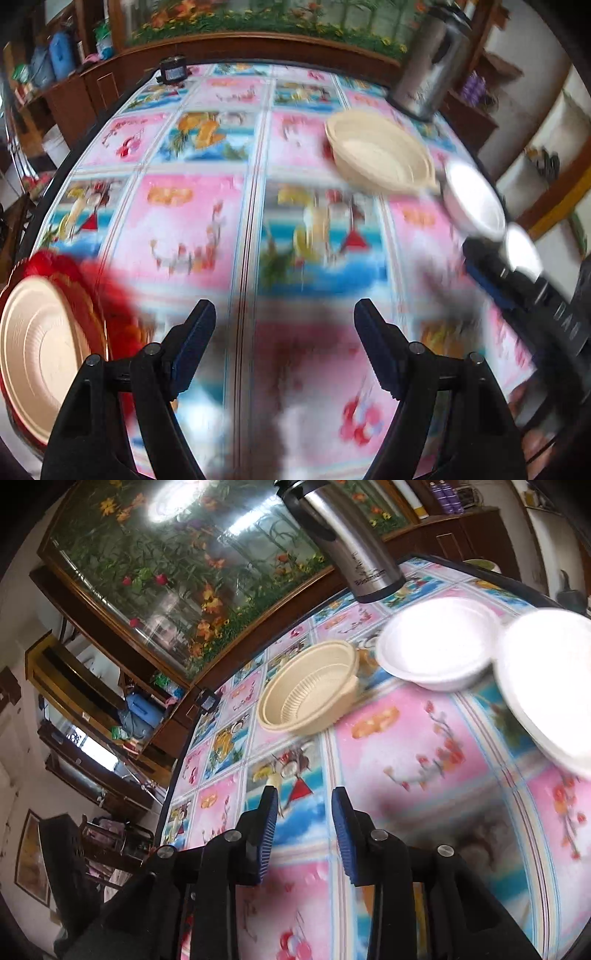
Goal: Organize plates and bowls
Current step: 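Reach the right tool toward the smaller beige bowl and grasp its rim, then lift and carry the smaller beige bowl toward the red plate stack with the right tool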
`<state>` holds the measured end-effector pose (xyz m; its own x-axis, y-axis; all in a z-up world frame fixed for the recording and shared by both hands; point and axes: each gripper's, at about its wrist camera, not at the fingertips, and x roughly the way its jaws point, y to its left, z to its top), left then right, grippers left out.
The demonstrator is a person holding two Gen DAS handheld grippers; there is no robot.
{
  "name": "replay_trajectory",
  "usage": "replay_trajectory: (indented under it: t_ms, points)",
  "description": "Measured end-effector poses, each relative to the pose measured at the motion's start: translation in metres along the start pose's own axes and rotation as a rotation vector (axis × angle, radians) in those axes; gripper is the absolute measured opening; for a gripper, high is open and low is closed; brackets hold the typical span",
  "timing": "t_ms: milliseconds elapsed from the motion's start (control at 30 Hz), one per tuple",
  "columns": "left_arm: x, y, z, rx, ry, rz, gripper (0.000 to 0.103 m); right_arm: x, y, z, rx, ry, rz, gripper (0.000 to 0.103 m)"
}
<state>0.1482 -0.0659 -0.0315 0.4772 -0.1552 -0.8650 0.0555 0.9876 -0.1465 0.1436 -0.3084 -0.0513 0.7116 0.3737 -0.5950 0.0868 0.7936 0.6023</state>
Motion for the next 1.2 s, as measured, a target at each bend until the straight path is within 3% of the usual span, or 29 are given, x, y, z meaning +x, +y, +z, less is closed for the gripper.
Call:
replay_trajectory:
  t_ms: [167, 367, 533, 833, 1200]
  points:
    - [0.007, -0.003, 0.054, -0.050, -0.044, 0.062, 0.077, 0.028, 0.002, 0.026, 0.059, -0.010, 0.037, 0.037]
    - [0.051, -0.002, 0.110, -0.122, 0.029, 0.075, 0.077, 0.065, -0.024, 0.051, 0.243, 0.008, 0.077, 0.038]
    - [0.072, -0.013, 0.134, -0.111, 0.041, 0.071, 0.077, 0.080, -0.043, 0.062, 0.344, 0.000, 0.115, 0.039]
    - [0.111, -0.023, 0.150, -0.113, 0.101, 0.062, 0.077, 0.096, -0.054, 0.073, 0.370, 0.013, 0.073, 0.045]
    - [0.122, -0.034, 0.143, -0.108, 0.105, -0.018, 0.077, 0.109, -0.061, 0.069, 0.390, 0.024, 0.058, 0.046]
